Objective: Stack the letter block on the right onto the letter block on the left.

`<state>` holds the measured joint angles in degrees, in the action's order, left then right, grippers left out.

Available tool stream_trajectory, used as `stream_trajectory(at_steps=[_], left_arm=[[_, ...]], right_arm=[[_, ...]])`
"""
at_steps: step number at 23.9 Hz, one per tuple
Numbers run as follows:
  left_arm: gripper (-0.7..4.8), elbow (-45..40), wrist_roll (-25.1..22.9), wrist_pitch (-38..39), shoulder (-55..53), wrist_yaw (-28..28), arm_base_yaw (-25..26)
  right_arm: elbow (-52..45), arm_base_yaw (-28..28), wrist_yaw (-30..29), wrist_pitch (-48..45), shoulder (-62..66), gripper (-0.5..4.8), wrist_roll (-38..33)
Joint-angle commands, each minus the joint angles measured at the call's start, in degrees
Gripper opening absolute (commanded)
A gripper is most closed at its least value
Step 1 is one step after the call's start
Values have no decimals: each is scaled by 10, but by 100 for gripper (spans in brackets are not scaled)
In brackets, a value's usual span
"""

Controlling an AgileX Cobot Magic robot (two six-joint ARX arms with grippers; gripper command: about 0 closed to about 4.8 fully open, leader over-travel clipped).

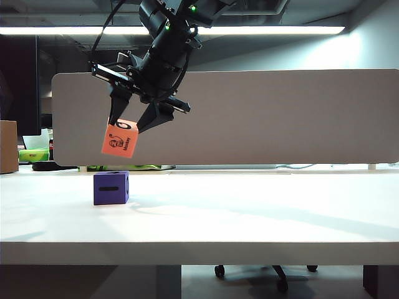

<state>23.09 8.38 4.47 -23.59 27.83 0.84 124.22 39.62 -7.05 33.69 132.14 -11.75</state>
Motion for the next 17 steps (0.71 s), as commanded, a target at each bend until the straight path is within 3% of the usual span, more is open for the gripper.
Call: stream_trajectory(at_steps=[1, 13, 17], left_arm=[[-5, 4, -4, -9, 2, 0, 0], [-5, 4, -4, -10, 2, 0, 0], [-5, 4, -4, -10, 2, -4, 0]], right_arm=[[2, 1, 1, -19, 0, 253, 2], [2, 12, 2, -5, 29, 277, 2], [2, 11, 10, 8, 30, 344, 2]])
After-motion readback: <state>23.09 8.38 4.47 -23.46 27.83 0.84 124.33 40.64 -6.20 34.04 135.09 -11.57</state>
